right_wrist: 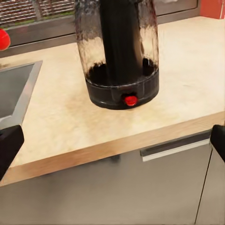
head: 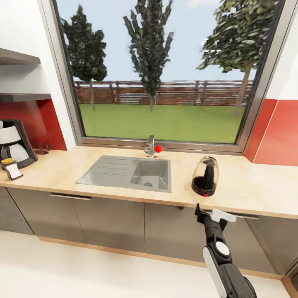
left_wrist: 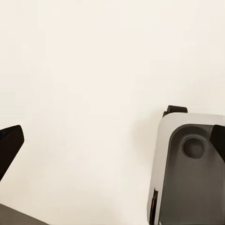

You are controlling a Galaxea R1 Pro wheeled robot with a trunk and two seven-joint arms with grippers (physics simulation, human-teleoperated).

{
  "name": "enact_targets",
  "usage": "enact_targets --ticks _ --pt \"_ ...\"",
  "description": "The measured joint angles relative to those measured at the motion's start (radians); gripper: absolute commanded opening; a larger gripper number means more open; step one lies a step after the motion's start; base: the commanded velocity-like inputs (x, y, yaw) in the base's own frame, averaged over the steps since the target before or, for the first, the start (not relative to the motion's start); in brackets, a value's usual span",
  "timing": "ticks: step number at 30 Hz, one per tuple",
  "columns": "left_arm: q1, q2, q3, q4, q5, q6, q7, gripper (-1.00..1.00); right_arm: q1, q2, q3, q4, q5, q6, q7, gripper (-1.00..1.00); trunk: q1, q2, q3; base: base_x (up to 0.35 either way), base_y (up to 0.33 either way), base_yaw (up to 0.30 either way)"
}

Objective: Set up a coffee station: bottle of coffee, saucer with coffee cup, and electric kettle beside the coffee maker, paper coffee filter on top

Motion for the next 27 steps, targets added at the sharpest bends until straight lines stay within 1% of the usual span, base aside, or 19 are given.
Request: enact_targets --ticks 4,9,12,19,20,22,25,27 --pt "0.0 0.003 0.0 0.002 0.0 0.001 0.0 1.0 -0.002 0.0 0.001 -0.018 0.005 0.005 0.001 1.0 0.0 0.0 0.0 0.0 0.0 0.0" --pt "0.0 0.004 0.003 0.004 0.001 0.002 0.0 1.0 -0.002 0.0 0.001 -0.02 0.041 0.004 0.002 1.0 0.0 0.0 0.0 0.016 0.0 0.0" --pt "0.0 0.005 0.003 0.005 0.001 0.002 0.0 1.0 -0.002 0.0 0.0 -0.017 0.057 0.003 0.002 1.0 0.0 0.0 0.0 0.156 0.0 0.0" --pt "0.001 0.005 0.002 0.007 0.001 0.003 0.0 1.0 -0.002 -0.002 -0.001 -0.006 0.067 0.002 0.002 1.0 -0.001 0.0 0.0 0.307 0.0 0.0" --pt "0.001 0.005 0.002 0.007 0.001 0.003 0.0 1.0 -0.002 -0.002 -0.001 -0.001 0.07 0.002 0.003 1.0 -0.001 0.0 0.0 0.0 0.0 0.0" --pt "0.003 0.008 -0.002 -0.004 -0.003 -0.009 -0.003 1.0 -0.001 0.009 -0.002 -0.012 0.067 0.002 0.004 1.0 0.0 0.0 0.0 0.0 0.0 0.0" --pt "0.003 0.008 -0.002 -0.021 -0.003 -0.011 -0.003 1.0 -0.001 0.009 -0.001 -0.029 0.067 0.002 0.005 1.0 0.0 0.0 0.0 0.0 0.0 0.0" --pt "0.004 0.003 -0.003 -0.02 -0.003 -0.01 -0.003 1.0 -0.001 0.012 0.001 -0.04 0.066 0.001 0.009 1.0 0.0 0.0 0.0 0.0 0.0 0.0"
